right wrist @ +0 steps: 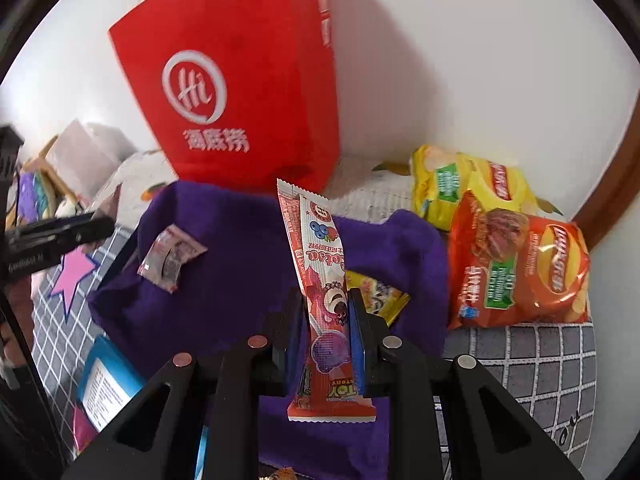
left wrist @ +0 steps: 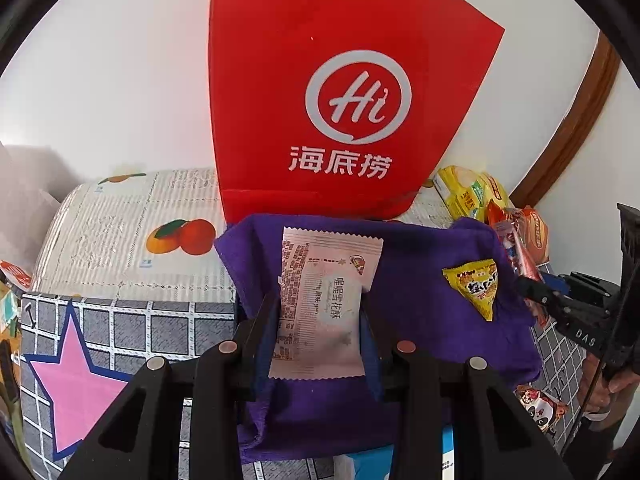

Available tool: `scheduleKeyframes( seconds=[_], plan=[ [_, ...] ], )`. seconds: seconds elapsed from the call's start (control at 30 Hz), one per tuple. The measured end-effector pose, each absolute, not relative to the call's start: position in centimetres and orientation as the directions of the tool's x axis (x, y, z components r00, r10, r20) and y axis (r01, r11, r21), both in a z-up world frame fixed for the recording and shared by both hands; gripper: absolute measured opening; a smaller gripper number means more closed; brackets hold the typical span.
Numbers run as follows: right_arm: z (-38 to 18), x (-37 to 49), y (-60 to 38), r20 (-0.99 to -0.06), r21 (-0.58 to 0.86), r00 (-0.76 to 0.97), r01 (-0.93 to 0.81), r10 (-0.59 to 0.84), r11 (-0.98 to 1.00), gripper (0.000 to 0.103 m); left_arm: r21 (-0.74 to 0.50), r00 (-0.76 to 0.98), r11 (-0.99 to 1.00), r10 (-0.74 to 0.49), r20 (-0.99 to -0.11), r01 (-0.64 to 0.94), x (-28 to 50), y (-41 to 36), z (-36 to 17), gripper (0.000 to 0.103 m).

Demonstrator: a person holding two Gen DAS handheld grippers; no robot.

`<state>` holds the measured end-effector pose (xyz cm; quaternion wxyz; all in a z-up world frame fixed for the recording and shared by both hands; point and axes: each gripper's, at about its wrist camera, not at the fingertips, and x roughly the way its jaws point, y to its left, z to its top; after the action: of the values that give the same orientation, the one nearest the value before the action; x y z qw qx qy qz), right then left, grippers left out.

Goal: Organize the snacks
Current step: 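Carry both packets onto the purple towel and release the red packet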

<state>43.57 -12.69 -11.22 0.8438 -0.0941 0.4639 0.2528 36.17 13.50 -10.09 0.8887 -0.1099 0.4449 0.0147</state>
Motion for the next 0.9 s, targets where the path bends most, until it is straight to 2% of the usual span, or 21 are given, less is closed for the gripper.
scheduleKeyframes(
  seconds=[0.53, 0.9],
  plan=[
    [-16.0, 43.8, -11.1, -0.923, 0.045, 0.287, -0.581, 0.257, 0.813, 0.022, -0.195, 0.598, 0.974, -0.087, -0.797, -0.117, 36.3, 13.6, -10.7, 0.036],
    [-17.7, 44.4, -10.9, -0.942, 0.029, 0.254, -0.586, 0.217, 0.810, 0.023, -0.195, 0.581, 0.975, -0.095, -0.808, -0.111, 36.6, 13.3, -11.4, 0.036]
  ],
)
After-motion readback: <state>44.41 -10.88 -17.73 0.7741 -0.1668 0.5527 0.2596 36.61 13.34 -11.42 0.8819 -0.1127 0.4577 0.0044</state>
